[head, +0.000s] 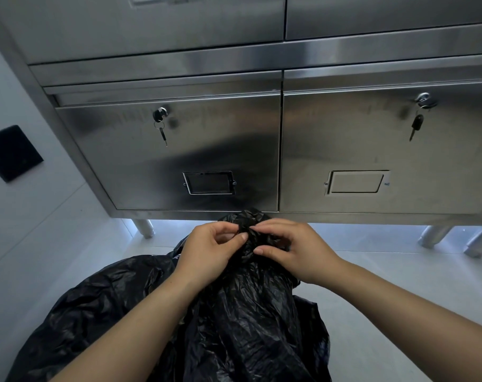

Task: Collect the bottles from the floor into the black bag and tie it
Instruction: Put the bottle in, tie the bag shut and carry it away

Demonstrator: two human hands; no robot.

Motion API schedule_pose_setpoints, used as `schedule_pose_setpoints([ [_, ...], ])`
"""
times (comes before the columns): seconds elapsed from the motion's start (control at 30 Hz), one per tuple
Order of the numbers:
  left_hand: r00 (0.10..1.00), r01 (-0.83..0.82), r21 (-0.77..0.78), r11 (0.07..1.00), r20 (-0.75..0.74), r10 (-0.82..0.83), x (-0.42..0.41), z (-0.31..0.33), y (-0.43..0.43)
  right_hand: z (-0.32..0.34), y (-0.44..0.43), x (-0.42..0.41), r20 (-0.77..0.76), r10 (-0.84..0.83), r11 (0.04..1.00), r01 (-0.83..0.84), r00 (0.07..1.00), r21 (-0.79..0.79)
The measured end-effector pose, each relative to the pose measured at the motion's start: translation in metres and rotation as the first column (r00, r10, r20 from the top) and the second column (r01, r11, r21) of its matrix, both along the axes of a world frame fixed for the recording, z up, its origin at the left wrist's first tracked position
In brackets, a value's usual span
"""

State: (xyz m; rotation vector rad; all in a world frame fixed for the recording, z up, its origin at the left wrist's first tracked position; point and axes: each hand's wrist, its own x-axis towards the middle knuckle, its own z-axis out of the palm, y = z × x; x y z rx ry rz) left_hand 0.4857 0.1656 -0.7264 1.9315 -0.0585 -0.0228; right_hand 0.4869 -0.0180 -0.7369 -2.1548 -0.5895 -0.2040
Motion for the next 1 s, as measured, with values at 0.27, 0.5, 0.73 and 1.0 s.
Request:
schedule_pose_setpoints([
  [0.27, 0.997, 0.038, -0.005, 0.999, 0.072, -0.038, -0.004, -0.002, 0.001, -0.003, 0.003, 0.004, -0.222, -0.045, 0.983, 0.083, 0.974, 0.163],
  [0.5, 1.0, -0.021, -0.018, 1.0, -0.022, 0.021, 0.0, -0.004, 0.001, -0.001, 0.002, -0.004, -0.019, -0.076, 0.996, 0.076, 0.997, 0.04],
  [0.73, 0.966, -0.141, -0.191, 0.971, -0.241, 0.093, 0.0, -0.007, 0.005, -0.014, 0.007, -0.01, -0.023, 0.116, 0.968, -0.119, 0.993, -0.222],
  [1.0, 0.953, -0.091, -0.094, 0.991, -0.298, 0.059, -0.012, -0.012, 0.031, -0.023, 0.026, -0.004, -0.137, 0.077, 0.99, -0.092, 0.988, -0.109],
])
